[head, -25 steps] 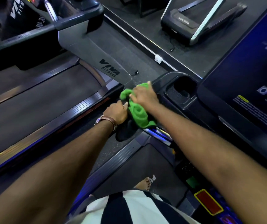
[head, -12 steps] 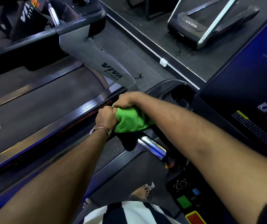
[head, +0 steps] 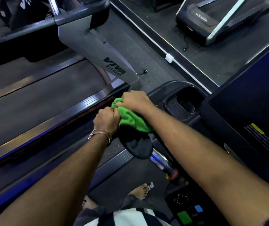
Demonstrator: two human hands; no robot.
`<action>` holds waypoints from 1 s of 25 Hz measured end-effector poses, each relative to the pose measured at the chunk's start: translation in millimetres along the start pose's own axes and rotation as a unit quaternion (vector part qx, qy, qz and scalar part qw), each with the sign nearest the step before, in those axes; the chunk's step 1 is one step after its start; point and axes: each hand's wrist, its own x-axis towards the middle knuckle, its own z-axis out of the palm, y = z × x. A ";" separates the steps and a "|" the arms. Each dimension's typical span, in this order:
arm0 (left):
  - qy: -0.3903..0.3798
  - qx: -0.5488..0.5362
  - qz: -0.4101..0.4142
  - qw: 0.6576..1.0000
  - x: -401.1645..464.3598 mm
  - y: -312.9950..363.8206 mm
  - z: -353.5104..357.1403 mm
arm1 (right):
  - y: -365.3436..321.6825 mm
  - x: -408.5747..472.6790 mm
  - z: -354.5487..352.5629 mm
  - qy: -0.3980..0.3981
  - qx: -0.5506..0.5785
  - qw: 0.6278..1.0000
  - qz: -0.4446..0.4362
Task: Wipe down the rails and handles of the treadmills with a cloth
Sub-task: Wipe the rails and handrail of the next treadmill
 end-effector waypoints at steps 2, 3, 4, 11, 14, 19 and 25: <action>-0.002 0.002 0.020 1.000 -1.6 0.6 -0.7 | 25.2 -34.6 27.6 0.194 -0.046 0.980 -0.004; -0.003 0.005 0.032 0.999 -3.6 1.8 -1.0 | 44.4 -39.8 28.1 0.230 -0.058 0.971 0.044; -0.007 0.013 0.043 0.999 -4.7 2.6 -0.9 | 61.8 -39.5 20.0 0.210 -0.046 0.970 0.109; -0.091 0.039 0.080 0.992 4.3 -0.6 -2.5 | 22.6 -37.6 31.4 0.148 -0.041 0.983 0.104; -0.135 0.038 0.105 0.985 17.1 6.2 -1.3 | 68.4 -54.7 21.8 0.181 -0.041 0.967 0.176; -0.162 0.016 0.105 0.981 32.2 27.2 8.3 | 50.9 -25.5 10.6 0.185 0.041 0.921 0.339; -0.215 -0.010 0.137 0.967 52.3 45.5 20.0 | 62.3 -56.8 22.2 0.175 -0.011 0.934 0.310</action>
